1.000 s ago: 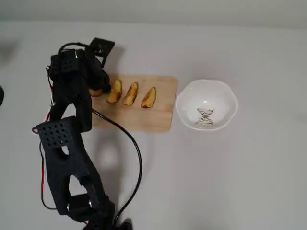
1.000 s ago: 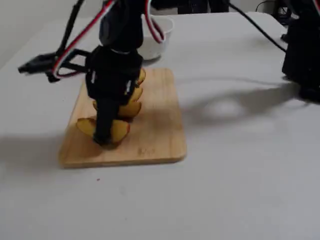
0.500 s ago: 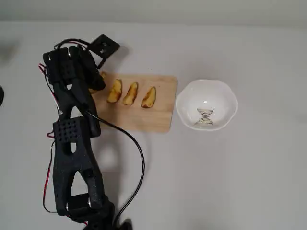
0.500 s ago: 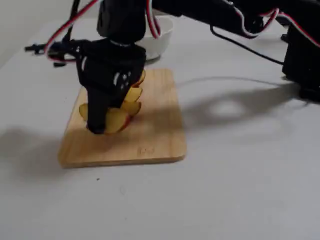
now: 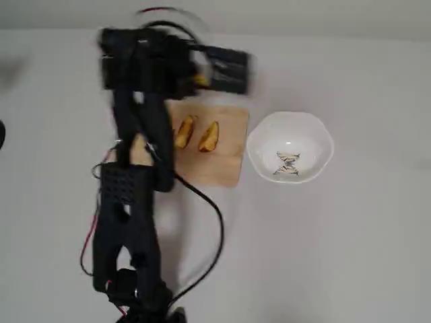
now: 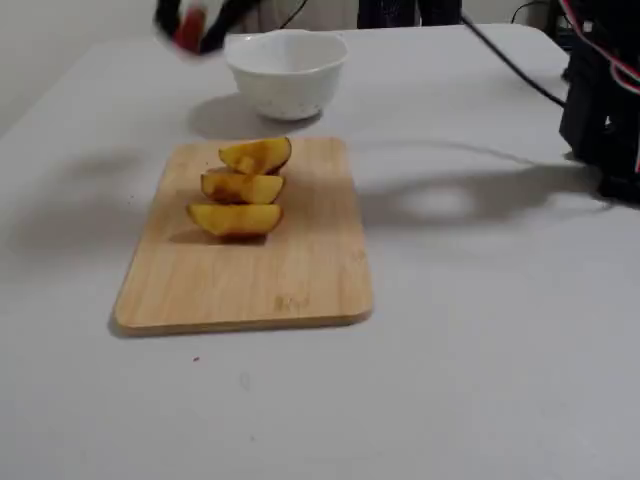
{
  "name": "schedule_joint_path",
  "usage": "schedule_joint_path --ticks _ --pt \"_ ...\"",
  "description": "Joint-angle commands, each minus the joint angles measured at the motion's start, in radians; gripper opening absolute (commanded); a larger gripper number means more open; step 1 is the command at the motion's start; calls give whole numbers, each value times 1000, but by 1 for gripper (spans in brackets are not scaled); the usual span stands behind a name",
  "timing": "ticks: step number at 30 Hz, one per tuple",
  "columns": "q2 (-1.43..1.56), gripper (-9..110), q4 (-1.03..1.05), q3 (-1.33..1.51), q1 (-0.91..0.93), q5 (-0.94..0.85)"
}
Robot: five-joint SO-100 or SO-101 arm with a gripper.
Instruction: Pick up the leftmost apple slice from the cutting board and place it into the bowl
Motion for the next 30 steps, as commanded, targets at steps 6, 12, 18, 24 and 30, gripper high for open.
schedule_joint_path --ticks 6,12,18,24,30 --pt "135 0 35 87 291 78" --pt "31 0 37 110 393 60" --pt "-54 2 37 110 402 17" --pt "-126 3 35 110 397 5" --pt "-175 10 35 109 403 0"
